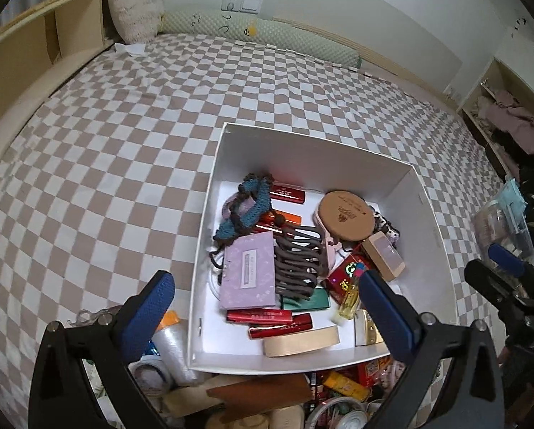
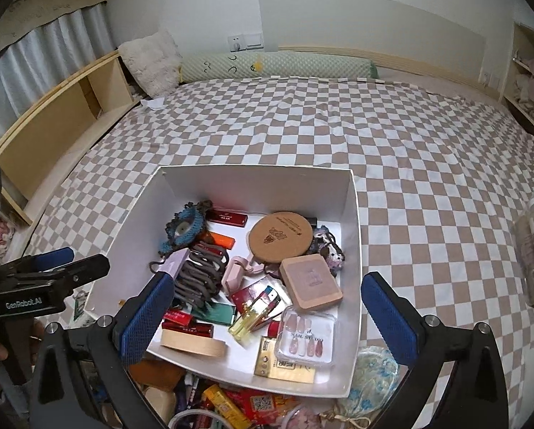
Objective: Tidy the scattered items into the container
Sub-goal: 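Withdraw both open tools from the box back toward the pile, then grasp the coiled jute rope with the right tool while the left tool approaches the brown tape roll, then close the left tool on the brown tape roll while the right tool holds the rope, then lift the tape roll and jute rope and carry both over the white box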
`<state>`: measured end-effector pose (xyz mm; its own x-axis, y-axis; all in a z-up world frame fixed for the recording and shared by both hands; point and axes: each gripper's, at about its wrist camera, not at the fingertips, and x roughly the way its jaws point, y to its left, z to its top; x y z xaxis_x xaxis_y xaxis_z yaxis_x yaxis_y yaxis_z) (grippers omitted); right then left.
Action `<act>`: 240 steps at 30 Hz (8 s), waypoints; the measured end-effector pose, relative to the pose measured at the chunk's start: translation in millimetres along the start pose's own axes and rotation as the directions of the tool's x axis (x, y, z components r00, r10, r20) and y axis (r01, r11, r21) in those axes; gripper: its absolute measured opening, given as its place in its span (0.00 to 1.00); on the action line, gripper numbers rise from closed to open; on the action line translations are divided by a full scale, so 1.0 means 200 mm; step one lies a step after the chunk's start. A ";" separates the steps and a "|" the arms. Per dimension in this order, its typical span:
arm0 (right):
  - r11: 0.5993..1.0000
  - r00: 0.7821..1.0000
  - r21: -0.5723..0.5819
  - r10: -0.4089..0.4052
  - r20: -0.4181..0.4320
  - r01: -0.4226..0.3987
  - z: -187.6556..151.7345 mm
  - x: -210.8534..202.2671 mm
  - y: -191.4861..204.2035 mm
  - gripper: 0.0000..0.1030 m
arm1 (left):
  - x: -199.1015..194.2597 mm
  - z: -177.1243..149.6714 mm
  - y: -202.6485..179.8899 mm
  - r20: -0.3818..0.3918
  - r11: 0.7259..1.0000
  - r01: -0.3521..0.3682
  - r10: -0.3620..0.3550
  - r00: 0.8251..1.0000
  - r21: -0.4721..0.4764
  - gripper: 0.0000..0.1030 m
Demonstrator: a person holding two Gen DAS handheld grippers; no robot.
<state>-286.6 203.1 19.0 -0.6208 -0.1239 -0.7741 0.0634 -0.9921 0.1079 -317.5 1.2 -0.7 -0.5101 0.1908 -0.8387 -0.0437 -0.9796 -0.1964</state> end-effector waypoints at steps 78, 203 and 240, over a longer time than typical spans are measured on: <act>0.998 0.989 -0.013 0.066 0.132 -0.065 -1.06 -0.35 0.06 1.00 | -0.46 -0.81 0.25 0.042 0.990 0.058 -0.064 0.997 0.127 1.00; 0.979 0.998 0.203 -0.017 -0.066 0.030 -1.43 -0.15 -0.46 0.34 | -0.05 -1.23 0.19 -0.347 0.938 0.247 -0.153 0.925 0.243 0.43; 0.948 0.953 0.107 0.293 0.074 -0.299 -1.03 -0.40 0.00 0.34 | -0.30 -0.79 -0.22 -0.173 0.925 0.209 -0.161 0.972 0.316 0.43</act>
<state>-76.3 209.7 -46.6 -0.6308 -0.4070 -0.6606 0.1625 -0.9018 0.4004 -149.8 42.9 -21.3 -0.3405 0.3538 -0.8711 -0.4188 -0.8866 -0.1964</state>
